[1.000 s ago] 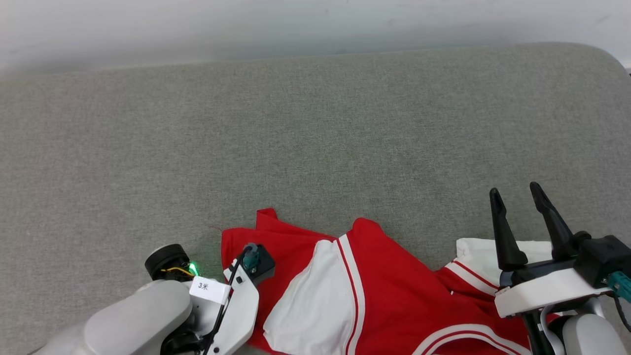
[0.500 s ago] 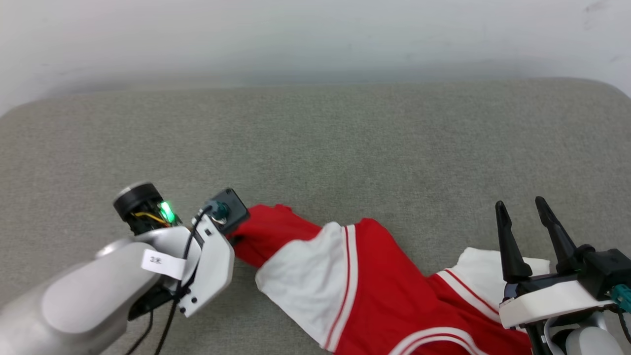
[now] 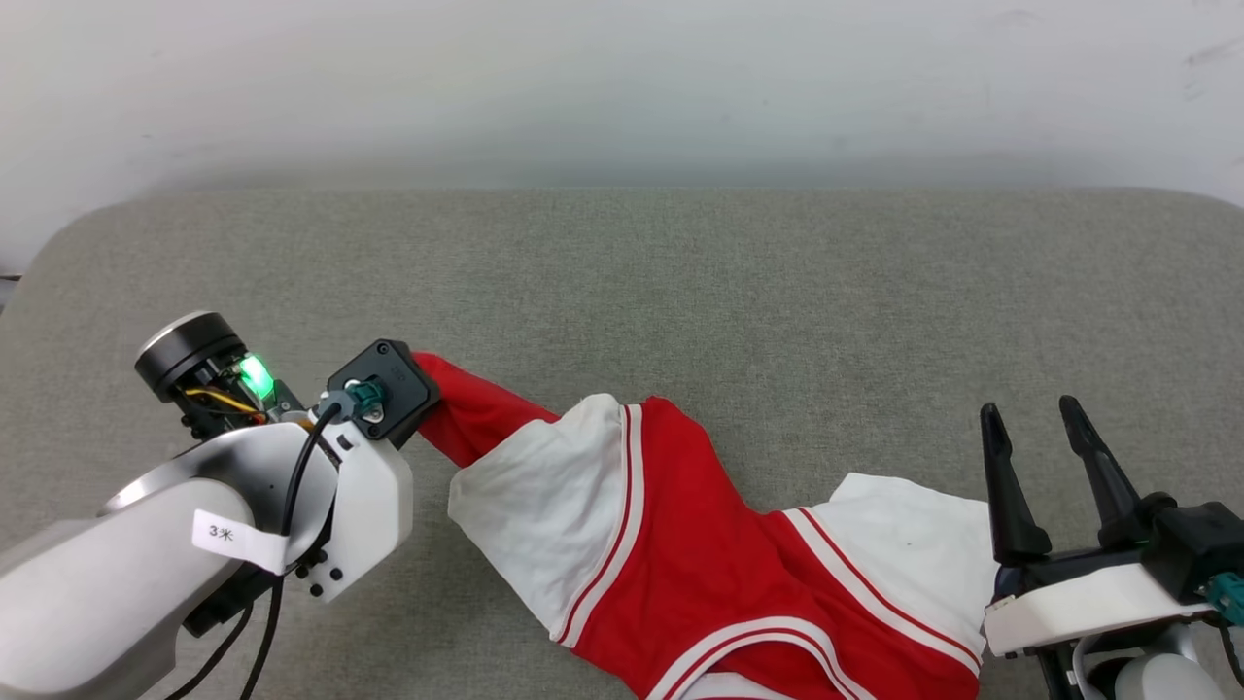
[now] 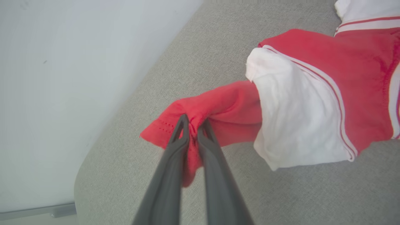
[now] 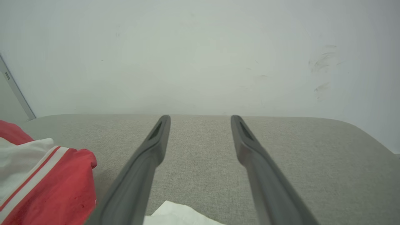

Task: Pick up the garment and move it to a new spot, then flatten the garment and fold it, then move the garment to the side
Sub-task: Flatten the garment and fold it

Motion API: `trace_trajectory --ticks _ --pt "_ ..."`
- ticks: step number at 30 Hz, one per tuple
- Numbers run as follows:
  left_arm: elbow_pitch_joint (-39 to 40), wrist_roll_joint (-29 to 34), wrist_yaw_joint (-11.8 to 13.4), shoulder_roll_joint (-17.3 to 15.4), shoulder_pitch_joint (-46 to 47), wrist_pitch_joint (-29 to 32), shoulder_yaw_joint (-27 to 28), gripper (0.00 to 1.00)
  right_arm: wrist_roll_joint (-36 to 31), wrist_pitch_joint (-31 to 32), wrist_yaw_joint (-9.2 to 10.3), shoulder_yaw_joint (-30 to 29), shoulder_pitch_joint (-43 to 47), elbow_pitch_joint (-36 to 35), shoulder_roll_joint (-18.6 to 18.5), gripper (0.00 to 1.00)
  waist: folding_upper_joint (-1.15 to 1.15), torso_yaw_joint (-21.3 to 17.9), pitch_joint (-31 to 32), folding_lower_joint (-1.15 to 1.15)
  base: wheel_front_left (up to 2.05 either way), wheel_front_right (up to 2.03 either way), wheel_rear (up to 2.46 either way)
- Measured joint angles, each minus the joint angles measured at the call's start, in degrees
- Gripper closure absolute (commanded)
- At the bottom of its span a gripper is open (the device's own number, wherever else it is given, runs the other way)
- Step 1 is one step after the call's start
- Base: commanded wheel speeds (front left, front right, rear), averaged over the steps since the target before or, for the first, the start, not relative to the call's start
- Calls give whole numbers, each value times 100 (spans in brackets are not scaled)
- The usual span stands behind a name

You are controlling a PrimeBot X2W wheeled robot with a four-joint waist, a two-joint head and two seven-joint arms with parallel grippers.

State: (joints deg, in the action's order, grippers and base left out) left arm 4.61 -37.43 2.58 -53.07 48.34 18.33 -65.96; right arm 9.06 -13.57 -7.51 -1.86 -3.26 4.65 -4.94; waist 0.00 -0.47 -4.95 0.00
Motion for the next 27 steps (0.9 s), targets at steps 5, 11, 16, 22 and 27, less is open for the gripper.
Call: trace_trajectory --ticks 5,11,16,22,27 --pt "-55 48 -66 143 111 -29 22 100 1 -8 0 70 -88 -70 7 0 0 -71 -155 0 0 0 0" --pt "-837 153 -469 598 712 1 55 100 -1 -53 0 224 -413 -146 7 0 0 -258 -534 0 0 0 0" --pt "-1804 250 -784 1125 1300 -58 -7 100 -5 -78 0 335 -683 -167 26 0 0 -486 -945 0 0 0 0" --pt "-2906 338 -965 1774 1814 -233 -345 100 -9 -123 0 452 -988 -185 71 0 0 -806 -1442 0 0 0 0" --pt "-3419 276 -998 2163 1948 -339 -671 100 -8 -135 0 528 -1152 -178 107 0 0 -1072 -1748 0 0 0 0"
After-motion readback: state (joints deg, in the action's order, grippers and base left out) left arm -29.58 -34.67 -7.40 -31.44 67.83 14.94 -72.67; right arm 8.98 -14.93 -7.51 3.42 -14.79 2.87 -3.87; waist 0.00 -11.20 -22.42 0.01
